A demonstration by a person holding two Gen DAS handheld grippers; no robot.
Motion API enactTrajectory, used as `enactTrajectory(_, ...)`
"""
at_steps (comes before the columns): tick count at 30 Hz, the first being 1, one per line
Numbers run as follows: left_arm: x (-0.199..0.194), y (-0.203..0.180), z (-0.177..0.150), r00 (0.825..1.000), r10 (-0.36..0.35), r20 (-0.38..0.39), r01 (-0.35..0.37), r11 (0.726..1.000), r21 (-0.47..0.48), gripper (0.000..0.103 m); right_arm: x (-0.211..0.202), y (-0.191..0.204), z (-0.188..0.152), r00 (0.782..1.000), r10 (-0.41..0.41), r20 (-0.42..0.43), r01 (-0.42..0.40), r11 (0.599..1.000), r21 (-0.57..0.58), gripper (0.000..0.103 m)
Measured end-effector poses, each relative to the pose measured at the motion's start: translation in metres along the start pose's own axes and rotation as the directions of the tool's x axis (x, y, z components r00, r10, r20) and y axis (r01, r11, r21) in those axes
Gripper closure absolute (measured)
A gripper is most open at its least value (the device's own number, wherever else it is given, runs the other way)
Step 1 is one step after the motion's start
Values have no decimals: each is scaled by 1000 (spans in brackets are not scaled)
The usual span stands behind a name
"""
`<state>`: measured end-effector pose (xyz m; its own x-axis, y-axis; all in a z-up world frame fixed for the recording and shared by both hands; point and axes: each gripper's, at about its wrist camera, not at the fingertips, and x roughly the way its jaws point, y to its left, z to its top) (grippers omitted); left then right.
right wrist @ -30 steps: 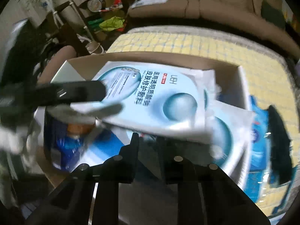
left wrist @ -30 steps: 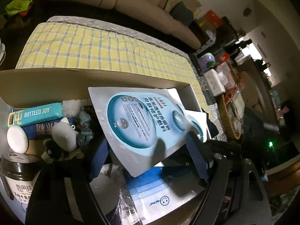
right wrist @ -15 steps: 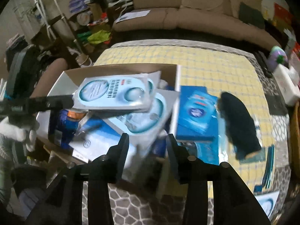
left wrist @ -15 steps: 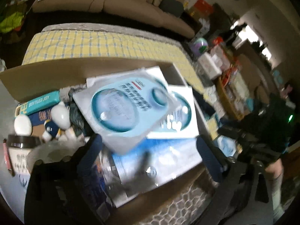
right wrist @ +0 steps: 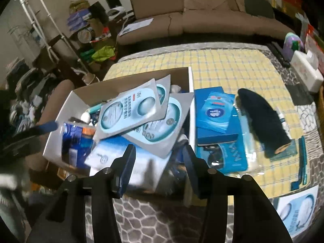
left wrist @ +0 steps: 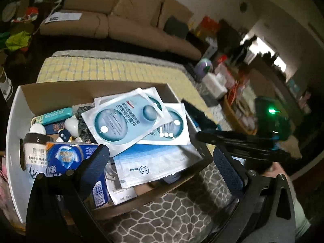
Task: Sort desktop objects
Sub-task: 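Move the right gripper back over the mat to the boxed UEH mask set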
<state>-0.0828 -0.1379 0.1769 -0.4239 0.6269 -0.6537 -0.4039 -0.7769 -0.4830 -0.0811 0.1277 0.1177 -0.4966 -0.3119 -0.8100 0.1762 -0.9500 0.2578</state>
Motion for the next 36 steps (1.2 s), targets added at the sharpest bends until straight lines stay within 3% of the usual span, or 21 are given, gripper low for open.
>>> enactTrajectory(5,-4,16,-14,998,23,63,-23,1000,-9,0,35,3,11,992,-112,-63,113,993,18,53)
enactTrajectory(10,3,22,-18,998,8,70,-8,1000,11,0,54,7,17,986,-150,-74,152,988,15,53)
enactTrajectory(15,3,26,-18,996,-52,69,53,999,-8,0,75,22,31,967,-229,-108,226,973,-41,51)
enactTrajectory(23,-3,32,-25,997,-30,73,31,999,-11,0,102,53,32,924,-336,-183,304,936,-180,49)
enactTrajectory(26,-7,34,-27,996,-33,78,34,999,-18,0,88,43,27,934,-310,-179,286,947,-145,47)
enactTrajectory(32,-9,30,-31,995,-32,95,32,999,-1,0,33,34,15,972,-220,-83,212,973,-89,37)
enactTrajectory(36,0,18,-41,995,46,83,-52,997,66,0,1,32,3,982,-189,-25,187,980,-68,27)
